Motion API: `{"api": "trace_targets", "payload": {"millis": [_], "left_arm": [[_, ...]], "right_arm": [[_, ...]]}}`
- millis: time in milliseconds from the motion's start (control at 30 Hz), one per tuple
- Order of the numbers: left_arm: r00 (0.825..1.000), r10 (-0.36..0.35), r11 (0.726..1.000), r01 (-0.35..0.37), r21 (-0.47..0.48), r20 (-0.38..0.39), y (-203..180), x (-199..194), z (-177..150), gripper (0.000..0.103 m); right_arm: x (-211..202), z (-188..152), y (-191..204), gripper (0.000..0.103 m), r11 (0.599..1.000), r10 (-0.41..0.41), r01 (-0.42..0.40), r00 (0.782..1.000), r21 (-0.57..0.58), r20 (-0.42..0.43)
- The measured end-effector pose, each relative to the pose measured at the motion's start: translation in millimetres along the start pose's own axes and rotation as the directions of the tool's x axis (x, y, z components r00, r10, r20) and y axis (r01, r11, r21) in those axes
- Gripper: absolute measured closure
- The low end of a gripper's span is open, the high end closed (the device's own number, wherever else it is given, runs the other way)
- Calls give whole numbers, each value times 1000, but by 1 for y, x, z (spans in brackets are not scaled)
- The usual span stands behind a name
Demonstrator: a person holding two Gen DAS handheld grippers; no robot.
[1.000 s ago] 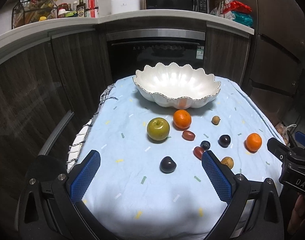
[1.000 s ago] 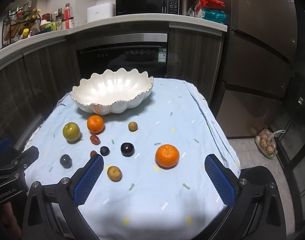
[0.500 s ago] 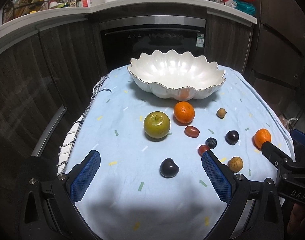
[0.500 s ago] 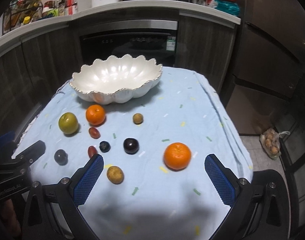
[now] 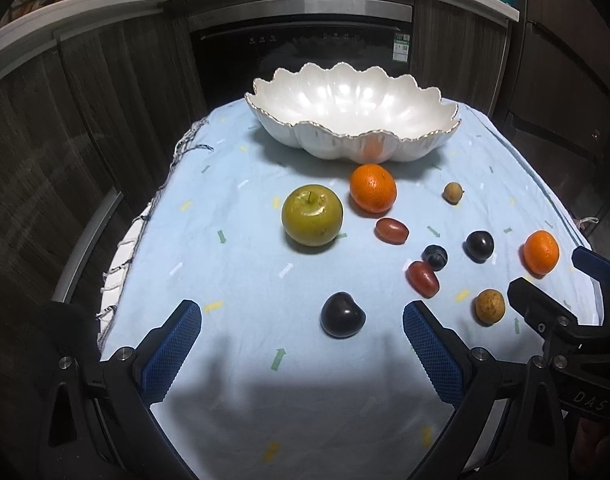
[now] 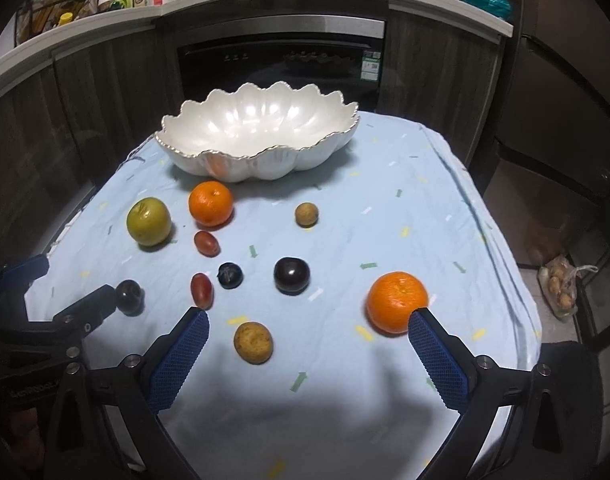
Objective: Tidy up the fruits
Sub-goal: 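Grasp the dark plum with the left tool while the right tool grasps the small brown round fruit, then lift and carry the plum and brown fruit over the white scalloped bowl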
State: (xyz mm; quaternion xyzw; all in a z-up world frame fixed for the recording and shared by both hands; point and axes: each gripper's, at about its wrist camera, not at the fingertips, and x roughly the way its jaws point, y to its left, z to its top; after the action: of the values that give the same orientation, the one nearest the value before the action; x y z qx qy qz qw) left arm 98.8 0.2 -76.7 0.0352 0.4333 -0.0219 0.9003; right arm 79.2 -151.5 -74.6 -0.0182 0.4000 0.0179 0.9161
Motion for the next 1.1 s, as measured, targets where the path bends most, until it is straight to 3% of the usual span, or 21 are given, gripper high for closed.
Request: {"api": "trace_targets", "payload": {"millis": [200, 400, 500, 933, 1100], "left_arm": [[999, -4, 1000, 5, 10, -47, -1, 15, 0, 10], [996, -21, 999, 24, 36, -87, -7, 28, -1, 28], [995, -26, 999, 30, 43, -92, -8, 31, 0, 30], [989, -89, 994, 96, 53, -117, -12, 37, -1, 68], [989, -101, 992, 108, 57, -112, -14, 34, -1, 75]], "right_arm": [[13, -1, 6, 11, 1000, 25, -25, 999, -13, -35], [26, -3, 12, 21, 998, 59, -61, 995, -32, -82], [32, -4, 15, 29, 996, 77, -82, 991, -39, -106], [40, -8, 19, 61, 988, 141, -148, 977, -39, -157], [39, -8, 20, 76, 985, 156, -165, 975, -43, -157]]}}
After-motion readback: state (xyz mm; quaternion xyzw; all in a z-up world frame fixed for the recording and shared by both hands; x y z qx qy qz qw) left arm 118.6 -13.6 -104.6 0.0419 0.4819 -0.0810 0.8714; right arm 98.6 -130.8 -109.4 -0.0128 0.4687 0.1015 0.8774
